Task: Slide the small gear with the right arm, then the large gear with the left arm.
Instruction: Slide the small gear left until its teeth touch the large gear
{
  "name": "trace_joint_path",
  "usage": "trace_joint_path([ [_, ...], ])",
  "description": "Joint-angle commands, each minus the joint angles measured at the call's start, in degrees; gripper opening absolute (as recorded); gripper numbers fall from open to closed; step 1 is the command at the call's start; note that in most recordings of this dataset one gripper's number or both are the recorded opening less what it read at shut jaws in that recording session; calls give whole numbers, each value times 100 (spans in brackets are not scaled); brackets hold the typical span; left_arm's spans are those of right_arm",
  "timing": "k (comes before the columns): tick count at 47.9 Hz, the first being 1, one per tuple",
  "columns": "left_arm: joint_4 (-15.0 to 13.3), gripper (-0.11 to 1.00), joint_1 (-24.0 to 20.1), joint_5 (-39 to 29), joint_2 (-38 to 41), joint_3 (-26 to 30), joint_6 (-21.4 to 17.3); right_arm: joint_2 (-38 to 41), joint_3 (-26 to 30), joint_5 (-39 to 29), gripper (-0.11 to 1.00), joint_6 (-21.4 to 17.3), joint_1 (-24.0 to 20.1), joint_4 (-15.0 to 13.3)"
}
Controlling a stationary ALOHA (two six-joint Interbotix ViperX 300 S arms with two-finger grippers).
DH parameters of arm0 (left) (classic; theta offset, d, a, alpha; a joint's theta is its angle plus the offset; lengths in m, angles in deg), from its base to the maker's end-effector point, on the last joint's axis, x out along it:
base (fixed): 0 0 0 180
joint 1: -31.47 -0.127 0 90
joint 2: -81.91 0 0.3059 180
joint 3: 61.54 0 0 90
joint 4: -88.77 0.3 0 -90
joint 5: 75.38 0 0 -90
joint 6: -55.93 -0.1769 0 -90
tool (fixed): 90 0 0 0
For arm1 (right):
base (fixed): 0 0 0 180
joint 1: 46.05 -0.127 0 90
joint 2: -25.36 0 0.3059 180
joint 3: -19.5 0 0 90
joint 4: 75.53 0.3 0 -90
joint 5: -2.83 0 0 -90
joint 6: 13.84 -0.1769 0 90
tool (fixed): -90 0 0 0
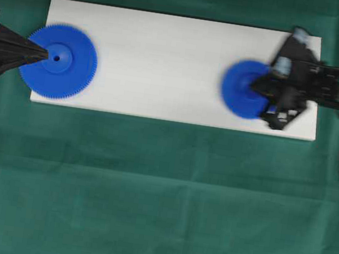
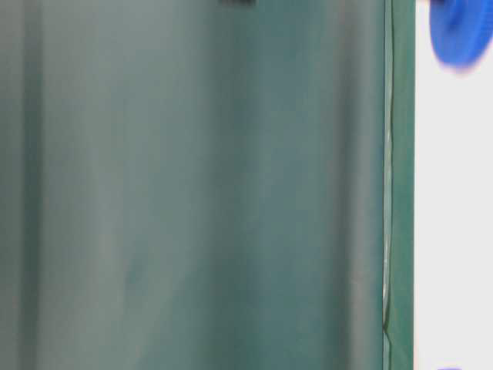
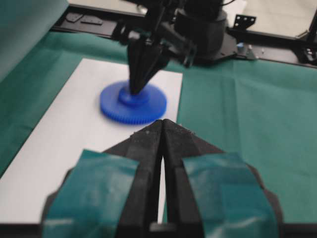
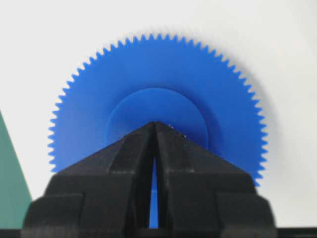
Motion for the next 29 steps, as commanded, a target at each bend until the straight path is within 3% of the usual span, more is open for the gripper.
trace_joint_path([
  [1, -9, 0, -18, 26, 35, 53, 0, 606, 606, -18, 50, 18, -167, -114],
  [15, -18, 0, -18, 26, 9, 44, 9, 2224, 2707, -105, 50, 26, -536, -703],
  [29, -18, 0, -18, 26, -9, 18, 0, 2900, 3929, -211, 50, 26, -844, -1072],
])
